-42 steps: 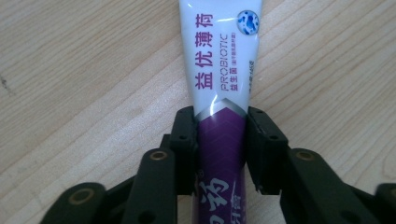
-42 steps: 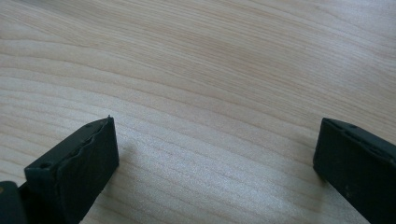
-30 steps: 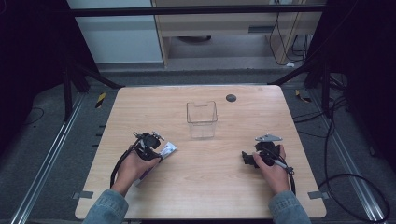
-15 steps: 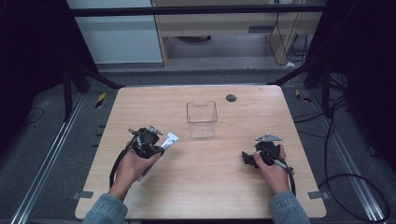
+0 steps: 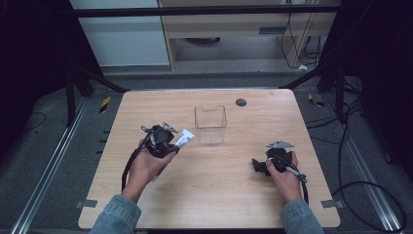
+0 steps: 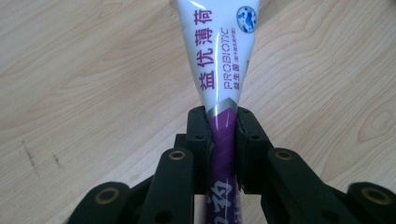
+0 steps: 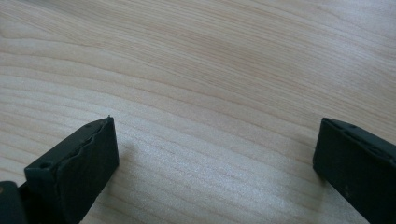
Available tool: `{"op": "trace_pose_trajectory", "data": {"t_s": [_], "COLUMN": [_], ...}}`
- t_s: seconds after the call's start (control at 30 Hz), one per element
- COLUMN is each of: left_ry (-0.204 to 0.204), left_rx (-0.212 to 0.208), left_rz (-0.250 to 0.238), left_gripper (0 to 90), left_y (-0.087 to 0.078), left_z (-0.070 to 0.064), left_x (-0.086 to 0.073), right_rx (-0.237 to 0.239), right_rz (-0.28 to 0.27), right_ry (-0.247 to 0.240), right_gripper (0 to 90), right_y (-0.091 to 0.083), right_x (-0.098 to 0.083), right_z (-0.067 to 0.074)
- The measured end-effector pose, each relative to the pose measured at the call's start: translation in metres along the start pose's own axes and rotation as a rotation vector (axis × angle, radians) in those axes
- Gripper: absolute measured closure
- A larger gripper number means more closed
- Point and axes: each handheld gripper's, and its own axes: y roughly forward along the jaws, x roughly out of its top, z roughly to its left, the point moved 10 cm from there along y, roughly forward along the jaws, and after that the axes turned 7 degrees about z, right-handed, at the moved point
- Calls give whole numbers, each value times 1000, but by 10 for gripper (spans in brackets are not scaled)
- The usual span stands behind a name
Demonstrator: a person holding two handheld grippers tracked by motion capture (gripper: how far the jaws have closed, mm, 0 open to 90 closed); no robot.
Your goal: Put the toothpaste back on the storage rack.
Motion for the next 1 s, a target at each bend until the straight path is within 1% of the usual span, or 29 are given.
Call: {"op": "trace_pose_trajectory", "data": {"t_s": [0.03, 0.07, 0.2, 0.4, 0.43, 0.47, 0.57, 0.67, 0.77, 0.8, 0.83, 0.87, 0.9, 0.93, 0.97, 1.0], "left_ry": [-3, 4, 9, 24, 21, 13, 17, 29, 43, 50, 50, 55, 62, 62, 63, 73], "left_rx": [-4, -4, 7, 1, -4, -15, -3, -7, -4, -3, -3, -1, 6, 6, 5, 8], "left_rz": [-7, -8, -19, -30, -33, -42, -54, -69, -85, -89, -89, -93, -102, -102, -108, -115], "left_gripper": [777, 777, 777, 777, 777, 777, 777, 777, 777, 777, 777, 777, 777, 777, 777, 777], "left_y": [-1, -1, -2, -2, -2, -2, -3, -7, -12, -13, -13, -15, -17, -17, -17, -19], "left_z": [-1, -1, -3, -9, -10, -12, -12, -17, -21, -23, -23, -24, -25, -25, -27, -28], "left_x": [3, 5, 14, 32, 35, 42, 53, 65, 77, 81, 81, 85, 93, 93, 97, 104], "right_rx": [0, 0, 0, 0, 0, 0, -6, -3, -6, -3, -3, -3, 0, 0, 1, -2], "right_rz": [-1, 0, 0, 0, 0, 0, -2, 0, 0, 0, 0, -3, 0, 0, 0, 0], "right_ry": [2, 0, 0, 0, 1, -1, -3, 8, -4, 1, 1, 4, 6, 6, 7, 5], "right_gripper": [6, 6, 5, 5, 5, 5, 6, 6, 6, 6, 6, 6, 6, 6, 6, 6], "right_y": [0, 0, 0, 0, 0, 0, 0, -1, -2, -2, -2, -2, -4, -4, -4, -5], "right_x": [0, 0, 0, 0, 0, 0, 0, -1, -2, -3, -3, -3, -4, -4, -5, -6], "right_z": [0, 0, 0, 0, 0, 0, -1, 0, 0, 0, 0, 1, 1, 1, 1, 0]}}
